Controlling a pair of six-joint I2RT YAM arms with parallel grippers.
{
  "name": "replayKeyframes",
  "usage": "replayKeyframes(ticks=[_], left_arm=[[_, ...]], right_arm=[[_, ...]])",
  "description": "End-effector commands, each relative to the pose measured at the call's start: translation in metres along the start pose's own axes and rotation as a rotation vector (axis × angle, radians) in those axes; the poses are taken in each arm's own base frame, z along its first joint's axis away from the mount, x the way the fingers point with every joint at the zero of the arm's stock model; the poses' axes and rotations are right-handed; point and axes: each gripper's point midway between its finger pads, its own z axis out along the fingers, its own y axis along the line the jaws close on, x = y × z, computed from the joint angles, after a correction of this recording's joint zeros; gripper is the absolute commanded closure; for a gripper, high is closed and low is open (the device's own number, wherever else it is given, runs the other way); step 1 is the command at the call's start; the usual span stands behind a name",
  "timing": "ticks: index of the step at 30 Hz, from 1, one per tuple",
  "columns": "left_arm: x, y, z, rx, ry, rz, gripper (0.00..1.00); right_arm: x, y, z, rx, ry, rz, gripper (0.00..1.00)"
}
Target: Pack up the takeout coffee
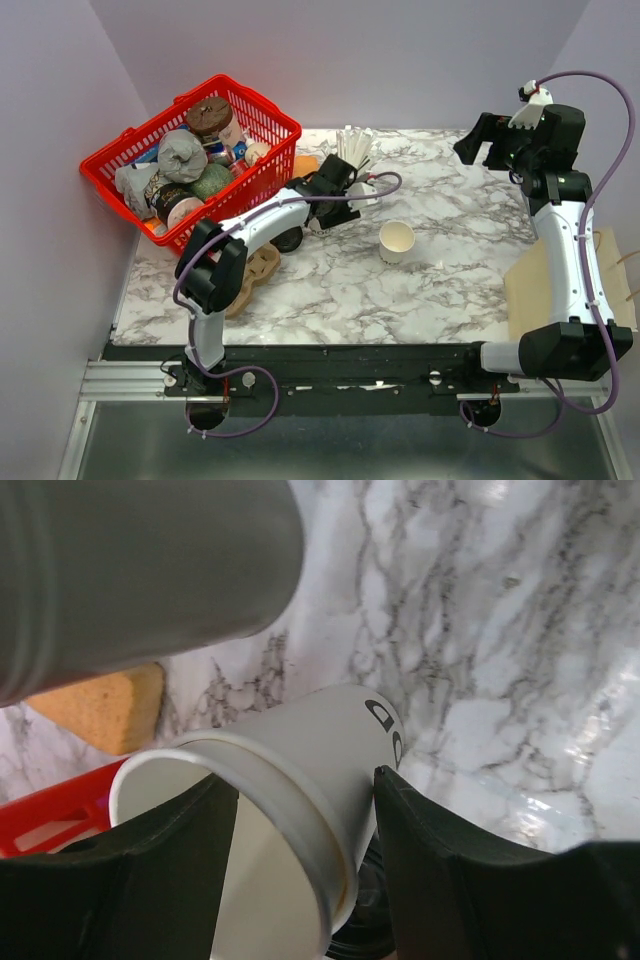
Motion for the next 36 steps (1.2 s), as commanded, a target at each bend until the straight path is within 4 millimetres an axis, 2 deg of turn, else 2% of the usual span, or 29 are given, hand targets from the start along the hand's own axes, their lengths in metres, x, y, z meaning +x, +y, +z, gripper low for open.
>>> replayKeyframes(ticks=[1, 5, 10, 19, 30, 36], left_arm=[[0.0, 0.032, 0.003, -0.053, 0.012, 0.016, 0.36], [0.008, 0.048, 0.006, -0.076, 0.03, 0.018, 0.36], [0.015, 0.059, 0.011, -0.081, 0.046, 0.011, 0.36], [0.019, 0.061, 0.016, -0.091, 0.059, 0.005, 0.37], [0.023, 0.082, 0.01, -0.232, 0.071, 0.001, 0.38], [0.027, 0.083, 0.01, -0.246, 0.082, -0.012, 0.38]], right_arm=[[-0.007, -0.002, -0.001, 0.001, -0.014, -0.006, 0.0], [-0.006, -0.003, -0.001, 0.006, -0.013, -0.01, 0.0], [-0.001, -0.004, 0.0, 0.01, -0.006, -0.009, 0.0], [0.0, -0.004, -0.001, 0.011, -0.01, -0.016, 0.0], [0.002, -0.003, -0.001, 0.005, -0.007, -0.01, 0.0], [0.0, -0.002, -0.002, 0.0, -0.012, -0.009, 0.0]])
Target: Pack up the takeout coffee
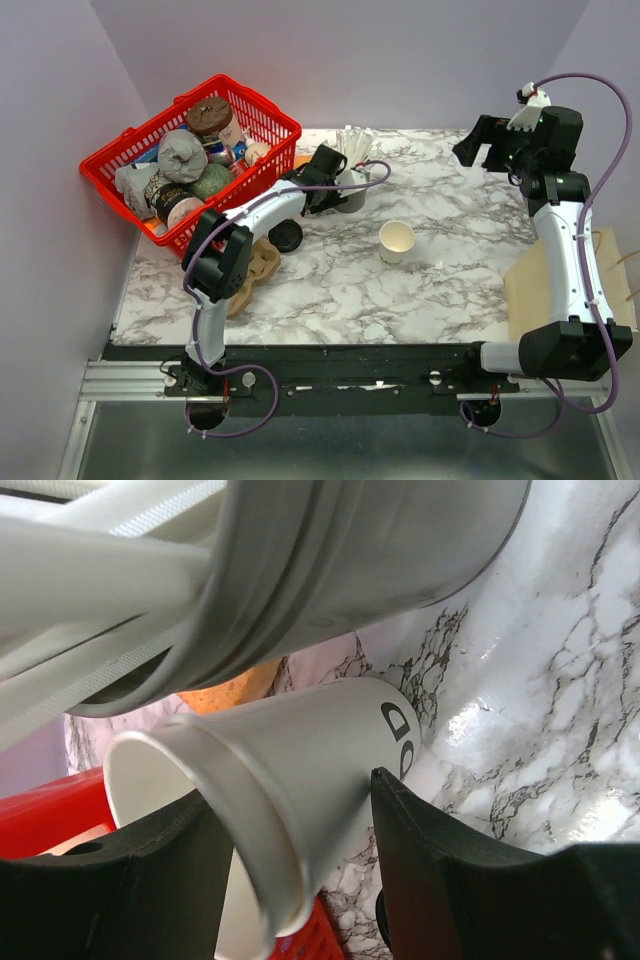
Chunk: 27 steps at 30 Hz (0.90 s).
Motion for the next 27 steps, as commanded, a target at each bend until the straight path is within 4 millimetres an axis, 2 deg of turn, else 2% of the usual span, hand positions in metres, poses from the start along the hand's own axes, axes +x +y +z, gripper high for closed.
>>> replayKeyframes(ticks=[1, 8, 11, 14, 18, 19, 23, 24, 26, 27], left_arm=[[-0.002, 0.014, -0.007, -0.066, -0.001, -0.015, 0.38], [-0.003, 0.015, -0.018, -0.083, -0.029, -0.04, 0.36], [-0.01, 0.02, -0.029, -0.085, -0.056, -0.064, 0.33], [-0.019, 0.027, -0.043, -0.086, -0.078, -0.097, 0.31], [-0.032, 0.031, -0.068, -0.075, -0.128, -0.141, 0.29], [-0.034, 0.031, -0.072, -0.072, -0.139, -0.149, 0.21], [-0.042, 0.026, -0.101, -0.017, -0.18, -0.201, 0.21], [-0.05, 0.026, -0.118, 0.001, -0.226, -0.218, 0.21], [-0.048, 0.014, -0.134, 0.057, -0.246, -0.256, 0.21], [-0.05, 0.015, -0.153, 0.054, -0.276, -0.271, 0.21]], right_arm=[[-0.005, 0.0, -0.003, -0.001, -0.021, -0.01, 0.0], [-0.005, 0.002, -0.005, -0.008, -0.025, -0.01, 0.0], [-0.003, 0.004, -0.005, -0.027, -0.015, -0.02, 0.0], [0.008, 0.01, -0.003, -0.092, 0.027, -0.088, 0.0], [0.039, 0.015, 0.004, -0.197, 0.155, -0.193, 0.0], [0.054, 0.018, 0.001, -0.237, 0.215, -0.211, 0.01], [0.09, 0.024, 0.002, -0.348, 0.344, -0.235, 0.05], [0.098, 0.025, 0.003, -0.365, 0.367, -0.242, 0.06], [0.111, 0.027, 0.001, -0.392, 0.4, -0.283, 0.07], [0.121, 0.032, 0.002, -0.409, 0.424, -0.299, 0.07]])
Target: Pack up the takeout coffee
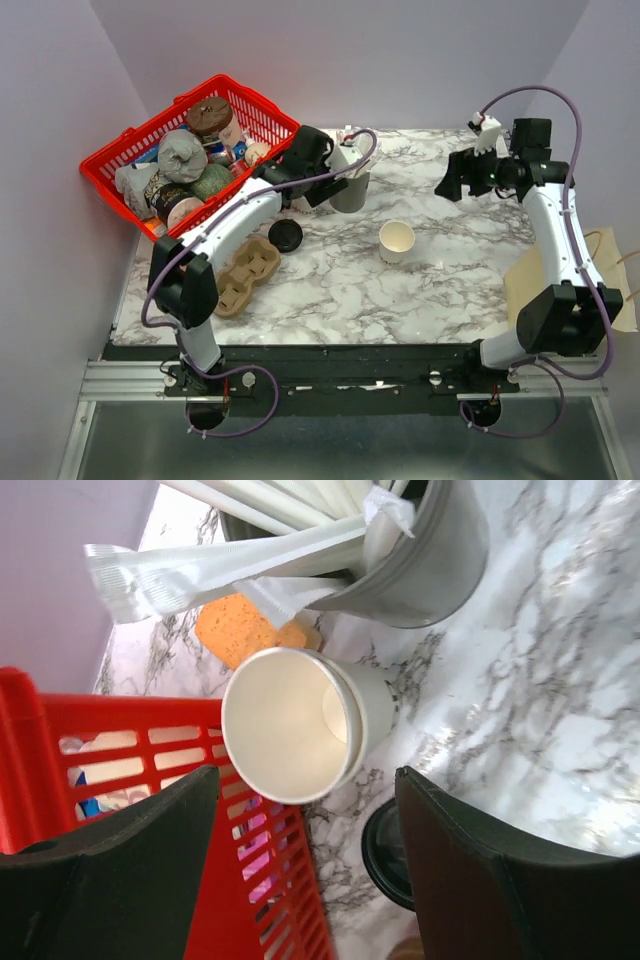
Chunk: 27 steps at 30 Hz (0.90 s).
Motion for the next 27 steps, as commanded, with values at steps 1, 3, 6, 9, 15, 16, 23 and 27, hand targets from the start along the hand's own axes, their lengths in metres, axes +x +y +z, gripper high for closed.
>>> replayKeyframes(ticks=[1, 3, 6, 9, 15, 16, 23, 27], left_arm=[[-0.019, -0.024, -0.064, 0.135, -0.108, -0.11, 0.21], [-0.011, -0.036, -0.087, 0.181, -0.11, -0.114, 0.21], [0.016, -0.067, -0.102, 0.286, -0.076, -0.085, 0.21], [0.054, -0.098, -0.103, 0.385, -0.017, -0.019, 0.23], [0.083, -0.112, -0.067, 0.374, 0.097, -0.075, 0.34], [0.081, -0.112, -0.063, 0.358, 0.111, -0.133, 0.36], [0.079, -0.106, -0.032, 0.25, 0.196, -0.374, 0.48], [0.092, -0.111, -0.019, 0.231, 0.259, -0.372, 0.51]], right_arm=[[0.039, 0.029, 0.007, -0.142, 0.127, -0.116, 0.08], [0.049, 0.038, 0.013, -0.174, 0.158, -0.148, 0.11], [0.062, 0.052, 0.023, -0.214, 0.21, -0.199, 0.16], [0.067, 0.065, 0.029, -0.243, 0.223, -0.252, 0.17], [0.054, 0.081, 0.03, -0.275, 0.189, -0.235, 0.17], [0.051, 0.083, 0.029, -0.279, 0.182, -0.226, 0.17], [0.031, 0.089, 0.019, -0.258, 0.118, -0.189, 0.16], [0.032, 0.091, 0.014, -0.249, 0.1, -0.187, 0.15]])
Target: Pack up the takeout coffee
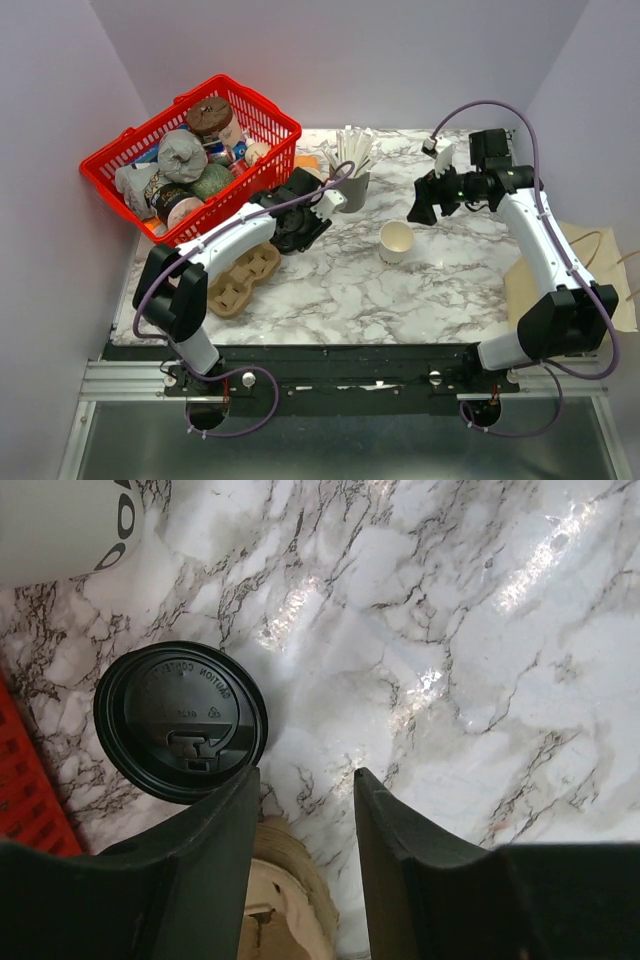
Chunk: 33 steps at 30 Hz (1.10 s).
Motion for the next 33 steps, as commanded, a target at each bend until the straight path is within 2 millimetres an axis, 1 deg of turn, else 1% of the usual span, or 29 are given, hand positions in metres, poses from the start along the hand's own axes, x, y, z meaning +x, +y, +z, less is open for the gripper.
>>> replayKeyframes(ticks=[1, 2, 3, 4, 7, 10, 15, 18, 22, 29, 33], left_arm=[[-0.003, 0.009, 0.013, -0.071, 0.03, -0.082, 0.54], [-0.004, 0.009, 0.013, -0.068, 0.042, -0.08, 0.56], [0.0, 0.008, 0.019, -0.059, 0.065, -0.072, 0.57], [0.001, 0.008, 0.02, -0.057, 0.075, -0.071, 0.59], [0.005, 0.01, 0.027, -0.066, 0.097, -0.078, 0.59], [0.008, 0.019, 0.031, -0.11, 0.116, -0.07, 0.6], [0.01, 0.026, 0.033, -0.137, 0.138, -0.038, 0.62], [0.01, 0.026, 0.034, -0.126, 0.146, -0.002, 0.64], [0.014, 0.028, 0.037, -0.112, 0.173, -0.003, 0.66], [0.021, 0.033, 0.042, -0.095, 0.205, -0.008, 0.67], [0.023, 0.032, 0.044, -0.083, 0.214, -0.012, 0.69]], right_arm=[[-0.013, 0.01, -0.012, 0.003, -0.067, -0.007, 0.15], [-0.013, 0.011, -0.014, 0.006, -0.071, -0.008, 0.15], [-0.013, 0.012, -0.015, 0.007, -0.072, -0.011, 0.15], [-0.011, 0.012, -0.015, 0.008, -0.069, -0.008, 0.15], [-0.006, 0.012, -0.014, 0.011, -0.063, -0.006, 0.14], [-0.003, 0.013, -0.013, 0.01, -0.059, -0.004, 0.14], [-0.003, 0.014, -0.012, 0.002, -0.06, 0.006, 0.14], [-0.002, 0.013, -0.011, 0.001, -0.056, 0.013, 0.14], [-0.002, 0.013, -0.01, -0.002, -0.054, 0.017, 0.13], [-0.002, 0.012, -0.009, -0.001, -0.052, 0.017, 0.13], [-0.001, 0.012, -0.008, 0.0, -0.05, 0.019, 0.13]])
